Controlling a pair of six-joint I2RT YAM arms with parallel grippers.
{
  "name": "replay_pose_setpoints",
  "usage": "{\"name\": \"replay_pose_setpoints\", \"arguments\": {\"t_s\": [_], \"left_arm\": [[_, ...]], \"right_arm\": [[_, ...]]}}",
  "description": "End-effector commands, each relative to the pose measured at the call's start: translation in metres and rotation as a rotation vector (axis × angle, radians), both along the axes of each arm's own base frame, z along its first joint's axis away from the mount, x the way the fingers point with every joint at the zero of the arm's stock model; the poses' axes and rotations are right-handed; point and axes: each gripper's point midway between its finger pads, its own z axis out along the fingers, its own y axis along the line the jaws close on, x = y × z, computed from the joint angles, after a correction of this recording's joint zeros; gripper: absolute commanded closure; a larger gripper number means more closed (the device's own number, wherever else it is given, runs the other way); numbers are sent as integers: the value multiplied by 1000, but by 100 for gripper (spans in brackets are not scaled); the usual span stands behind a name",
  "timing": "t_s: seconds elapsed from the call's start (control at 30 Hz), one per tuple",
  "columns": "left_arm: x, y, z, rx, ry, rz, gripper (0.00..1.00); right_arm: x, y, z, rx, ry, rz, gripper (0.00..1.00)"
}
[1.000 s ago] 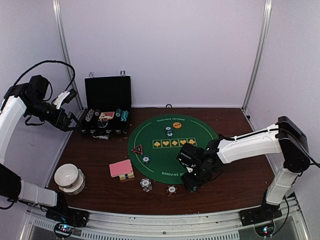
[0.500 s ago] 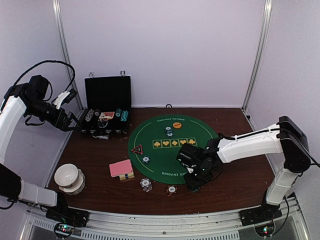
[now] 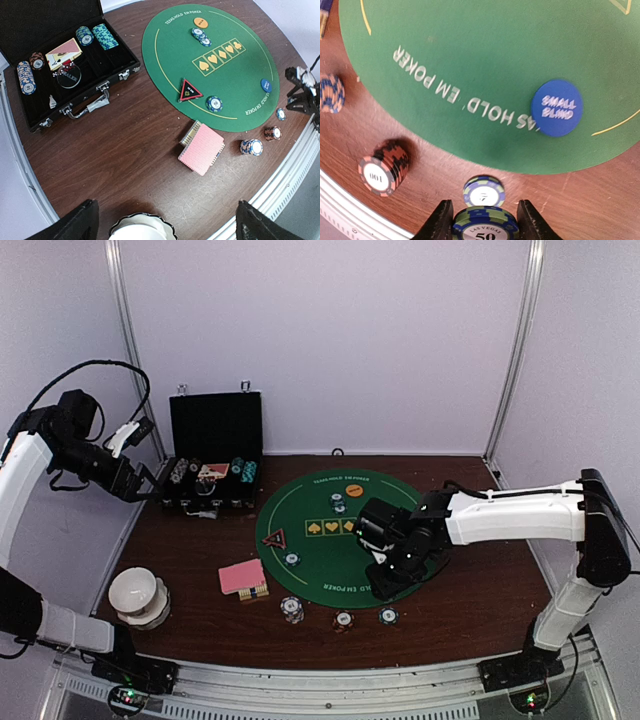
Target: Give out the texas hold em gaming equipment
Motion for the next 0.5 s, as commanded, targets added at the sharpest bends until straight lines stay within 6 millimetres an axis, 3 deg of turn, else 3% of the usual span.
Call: {"name": "replay_pose_setpoints", "arguments": {"t_s": [0.0, 0.27, 0.47], "left_arm": [[1, -1, 15, -11, -49, -10, 2], [0, -1, 16, -5, -49, -10, 2], [1, 0, 15, -1, -48, -12, 2]], "right_arm": [[38, -20, 30, 4, -87, -70, 65], [94, -59, 2, 3, -79, -227, 67], [107, -70, -29, -14, -51, -272, 67]]}}
